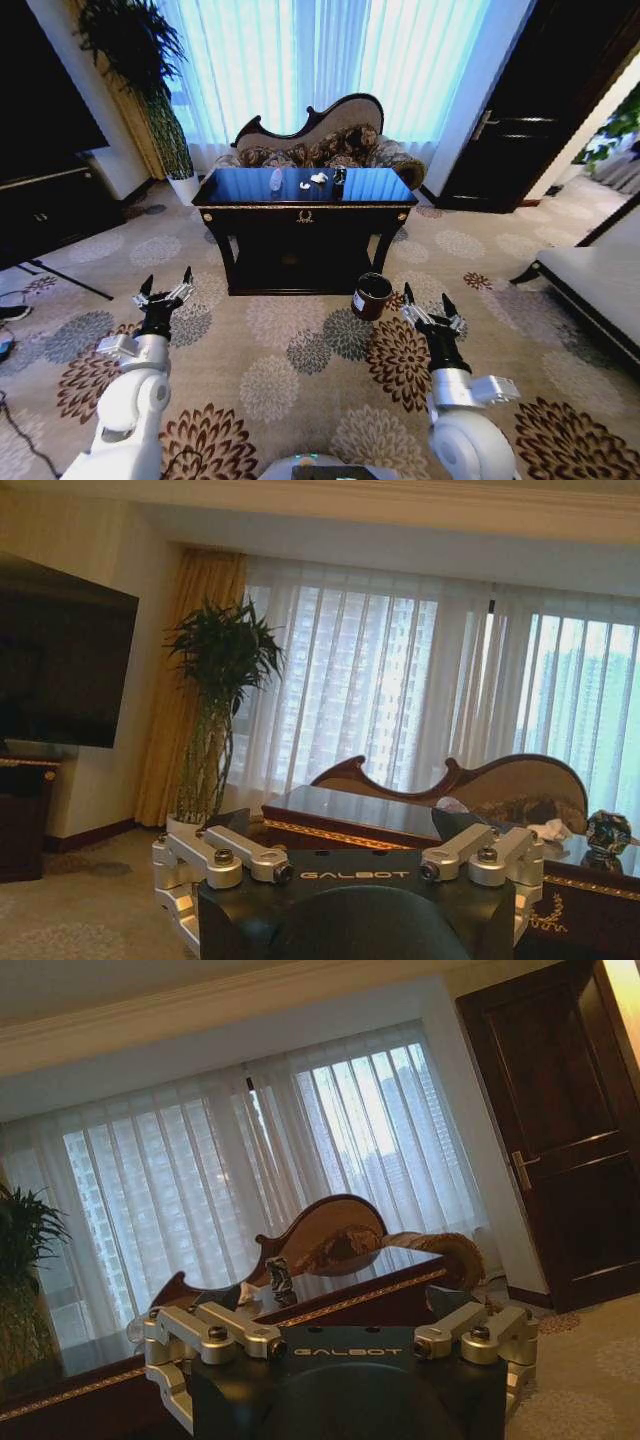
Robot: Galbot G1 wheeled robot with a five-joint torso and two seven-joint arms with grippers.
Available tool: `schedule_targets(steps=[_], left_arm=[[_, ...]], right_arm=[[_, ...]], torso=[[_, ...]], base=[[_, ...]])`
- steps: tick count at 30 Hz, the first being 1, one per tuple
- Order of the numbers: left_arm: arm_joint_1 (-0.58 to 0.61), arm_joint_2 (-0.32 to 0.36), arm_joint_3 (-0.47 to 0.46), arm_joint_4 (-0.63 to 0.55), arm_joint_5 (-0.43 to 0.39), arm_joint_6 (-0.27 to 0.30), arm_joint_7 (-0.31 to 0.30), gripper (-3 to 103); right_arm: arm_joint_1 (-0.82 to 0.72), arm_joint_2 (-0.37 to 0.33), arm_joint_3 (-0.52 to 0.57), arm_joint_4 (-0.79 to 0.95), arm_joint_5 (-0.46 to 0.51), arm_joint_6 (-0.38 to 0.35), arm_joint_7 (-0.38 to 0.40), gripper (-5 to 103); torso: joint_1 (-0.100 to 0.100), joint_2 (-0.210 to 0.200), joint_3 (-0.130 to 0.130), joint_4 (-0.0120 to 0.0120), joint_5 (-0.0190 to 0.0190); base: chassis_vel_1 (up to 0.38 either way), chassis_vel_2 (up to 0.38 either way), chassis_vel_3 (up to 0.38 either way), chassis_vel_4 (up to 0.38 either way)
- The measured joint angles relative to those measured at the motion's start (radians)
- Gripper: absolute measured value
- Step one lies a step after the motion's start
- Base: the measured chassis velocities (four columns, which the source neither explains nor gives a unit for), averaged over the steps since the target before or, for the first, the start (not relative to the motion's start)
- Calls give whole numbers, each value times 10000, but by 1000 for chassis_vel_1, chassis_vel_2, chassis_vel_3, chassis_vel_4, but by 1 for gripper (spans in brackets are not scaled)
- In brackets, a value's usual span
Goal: Move to the front of the table and place the trash on the table into the trash bin.
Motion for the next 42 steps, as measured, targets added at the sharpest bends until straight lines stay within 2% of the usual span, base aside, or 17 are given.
schedule_targets(steps=[10, 27, 42], left_arm=[[-3, -244, 156, -20, 112, -37, 158, 100], [158, 320, -411, -522, -599, -27, 114, 100], [288, 408, -527, -829, -768, -71, 138, 100]], right_arm=[[-220, 143, 105, 803, -44, -277, 1, 100], [-467, 419, 163, 1190, 4, -109, -207, 100], [-646, 583, 302, 1208, 125, 2, -317, 100]], torso=[[0, 0, 0, -1, -1], [-2, 1, -1, 0, 1], [3, -1, 1, 0, 2]], base=[[0, 0, 0, 0], [-2, 4, 3, -2], [-193, 197, 202, -198]])
